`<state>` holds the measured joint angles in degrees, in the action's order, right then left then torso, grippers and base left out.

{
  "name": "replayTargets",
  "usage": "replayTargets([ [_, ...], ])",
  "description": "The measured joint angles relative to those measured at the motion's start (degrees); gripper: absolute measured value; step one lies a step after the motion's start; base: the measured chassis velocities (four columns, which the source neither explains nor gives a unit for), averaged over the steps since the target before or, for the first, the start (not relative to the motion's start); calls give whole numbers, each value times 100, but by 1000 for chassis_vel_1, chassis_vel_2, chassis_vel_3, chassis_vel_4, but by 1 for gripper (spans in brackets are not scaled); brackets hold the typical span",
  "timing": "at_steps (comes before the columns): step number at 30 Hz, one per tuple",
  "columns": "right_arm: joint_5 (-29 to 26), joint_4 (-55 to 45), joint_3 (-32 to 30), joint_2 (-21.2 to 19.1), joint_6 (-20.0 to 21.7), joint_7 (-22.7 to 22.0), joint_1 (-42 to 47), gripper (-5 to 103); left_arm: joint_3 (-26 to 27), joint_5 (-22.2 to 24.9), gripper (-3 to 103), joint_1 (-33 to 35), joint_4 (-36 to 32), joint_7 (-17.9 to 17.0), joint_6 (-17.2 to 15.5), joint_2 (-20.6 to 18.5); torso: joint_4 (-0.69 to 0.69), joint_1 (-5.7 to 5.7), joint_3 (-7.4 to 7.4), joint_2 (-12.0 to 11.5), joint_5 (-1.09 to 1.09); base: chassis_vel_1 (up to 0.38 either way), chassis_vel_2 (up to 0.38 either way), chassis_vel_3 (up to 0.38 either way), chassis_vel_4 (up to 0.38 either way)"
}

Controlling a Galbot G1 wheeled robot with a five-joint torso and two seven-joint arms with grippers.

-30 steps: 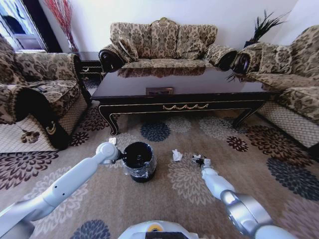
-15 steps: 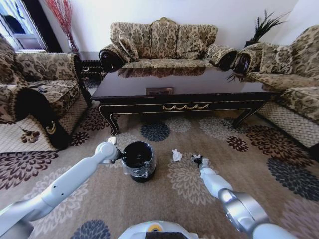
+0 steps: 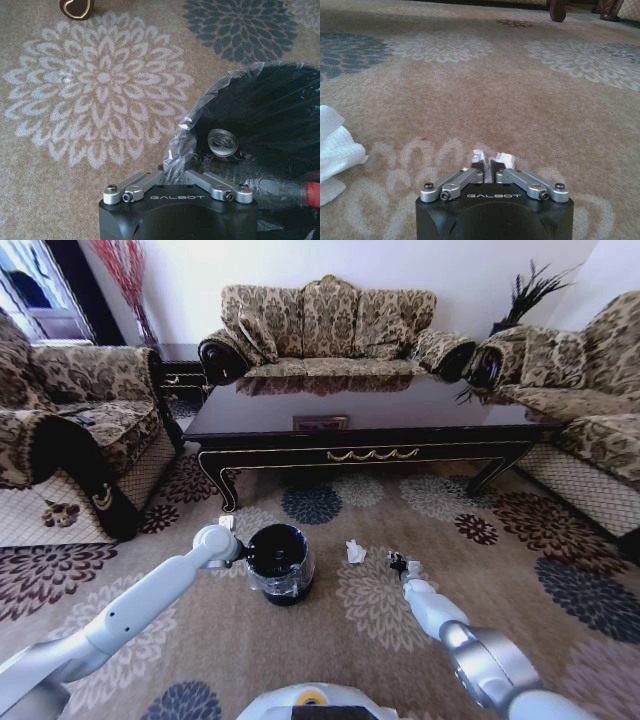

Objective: Move to the front of the table and pick up the trash from the floor, then place it into the trash bin.

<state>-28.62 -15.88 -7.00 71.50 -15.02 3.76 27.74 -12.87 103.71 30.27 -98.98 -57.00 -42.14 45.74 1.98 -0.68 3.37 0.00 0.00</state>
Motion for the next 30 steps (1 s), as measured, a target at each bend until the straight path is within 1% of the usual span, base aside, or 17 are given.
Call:
replayTargets([
  [1,1,-5,0,0,-4,0,5,4,0,1,0,0,0,0,0,-1,0,0,0,0,0,0,0,0,0],
  [3,1,-11,0,-7,-18,0,11,1,2,1,0,0,0,0,0,0,0,0,0,0,0,0,0,0,0],
  [8,-3,-45,-3,-36,-34,-2,17,0,2,1,0,3,-1,-1,0,9,0,0,0,0,0,0,0,0,0],
  [16,-159,-499,72,-222,-134,-40,189,0,-25,-2,0,-2,-26,-2,0,28,0,0,0,0,1,0,0,0,0],
  [19,-278,-951,225,-469,-145,-220,314,0,-98,-4,0,-59,-30,-5,0,51,-1,0,0,0,0,0,0,0,0],
  [20,-278,-951,225,-469,-145,-220,314,0,-98,-4,0,-59,-30,-5,0,51,-1,0,0,0,0,0,0,0,0],
  [24,-109,-1231,264,-765,-311,-305,432,0,-186,-5,0,-114,-49,-22,0,123,0,0,0,0,1,0,0,0,0],
  [25,-109,-1231,264,-765,-311,-305,432,0,-186,-5,0,-114,-49,-22,0,123,0,0,0,0,1,0,0,0,0],
  [27,-201,-1529,296,-1006,-345,-314,558,0,-264,-5,0,-171,-60,-28,0,157,0,0,0,0,0,0,0,0,0],
  [29,-244,-1621,310,-1064,-349,-314,593,0,-290,-3,0,-195,-60,-28,0,165,1,0,0,0,0,0,0,0,0],
  [30,-338,-1867,340,-1195,-356,-314,692,0,-363,-2,0,-260,-61,-28,0,182,1,0,0,0,0,0,0,0,0],
])
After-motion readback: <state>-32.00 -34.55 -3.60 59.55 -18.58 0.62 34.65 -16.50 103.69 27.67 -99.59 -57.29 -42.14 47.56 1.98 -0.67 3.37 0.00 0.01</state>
